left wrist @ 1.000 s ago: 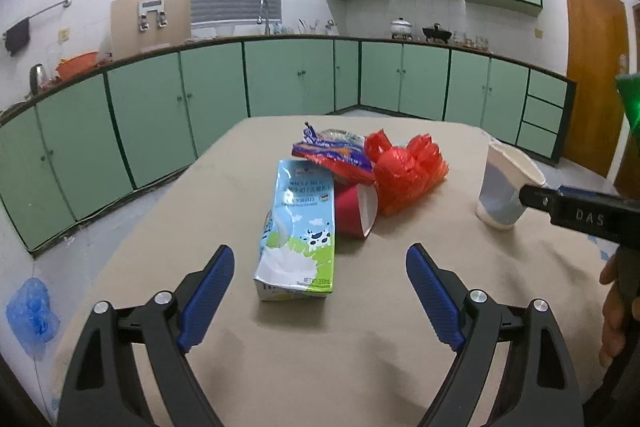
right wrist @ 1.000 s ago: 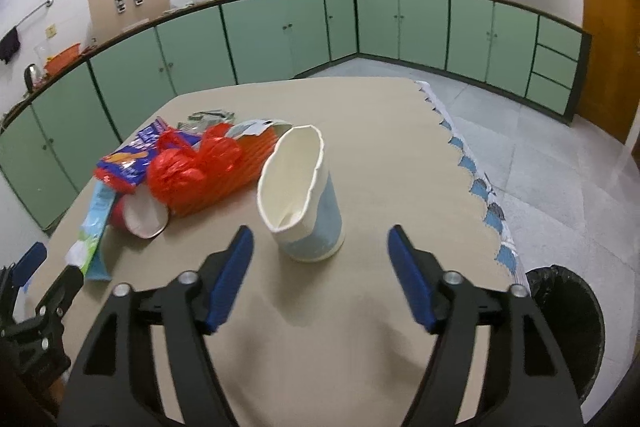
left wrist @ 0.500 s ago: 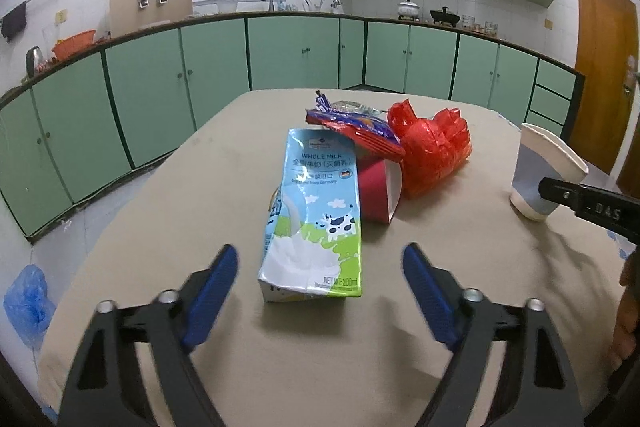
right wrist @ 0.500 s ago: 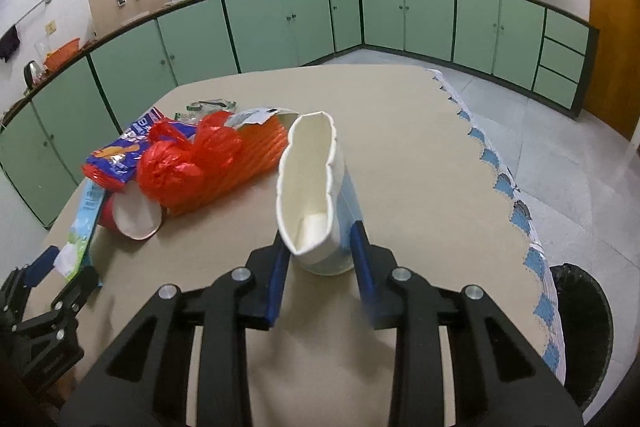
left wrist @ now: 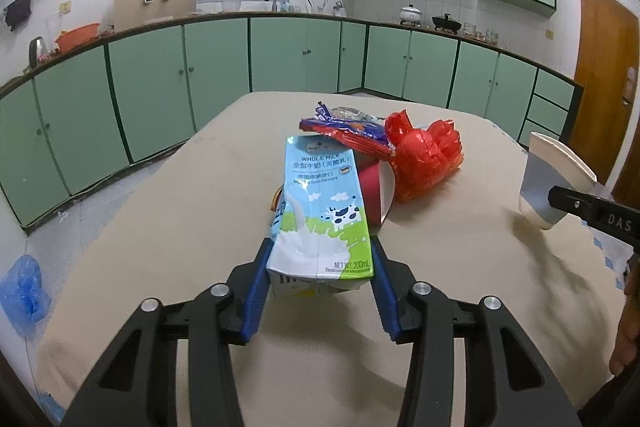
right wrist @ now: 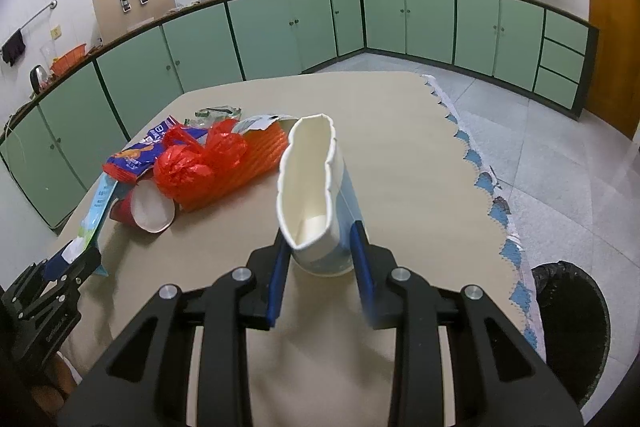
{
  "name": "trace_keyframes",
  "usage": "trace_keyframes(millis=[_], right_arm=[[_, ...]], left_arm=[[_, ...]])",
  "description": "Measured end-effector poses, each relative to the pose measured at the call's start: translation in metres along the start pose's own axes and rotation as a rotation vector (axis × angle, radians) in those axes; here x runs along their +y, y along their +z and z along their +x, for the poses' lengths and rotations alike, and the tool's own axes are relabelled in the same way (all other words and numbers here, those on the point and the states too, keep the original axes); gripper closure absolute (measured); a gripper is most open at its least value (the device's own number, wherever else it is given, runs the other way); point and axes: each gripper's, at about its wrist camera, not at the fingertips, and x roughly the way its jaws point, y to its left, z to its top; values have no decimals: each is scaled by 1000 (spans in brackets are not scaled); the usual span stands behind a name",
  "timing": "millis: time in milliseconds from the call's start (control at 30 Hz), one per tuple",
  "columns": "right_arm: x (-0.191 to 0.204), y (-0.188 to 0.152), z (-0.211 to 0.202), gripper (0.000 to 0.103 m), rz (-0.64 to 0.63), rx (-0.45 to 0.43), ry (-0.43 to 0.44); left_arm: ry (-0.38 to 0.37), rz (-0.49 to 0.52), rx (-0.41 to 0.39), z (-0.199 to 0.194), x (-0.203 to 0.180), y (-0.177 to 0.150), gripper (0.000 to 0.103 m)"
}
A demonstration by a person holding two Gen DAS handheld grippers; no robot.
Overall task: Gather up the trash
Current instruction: 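Grasp the white paper cup with the right tool while the left tool grasps the blue milk carton, then carry the paper cup and blue milk carton over the trash bin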
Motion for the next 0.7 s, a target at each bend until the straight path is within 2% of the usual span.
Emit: trace_keyframes(millis=[700], right_arm=[[-16,-11,-66,74,3,-54,8]], left_arm=[[13,-14,-80,-70,-7,-1,57]])
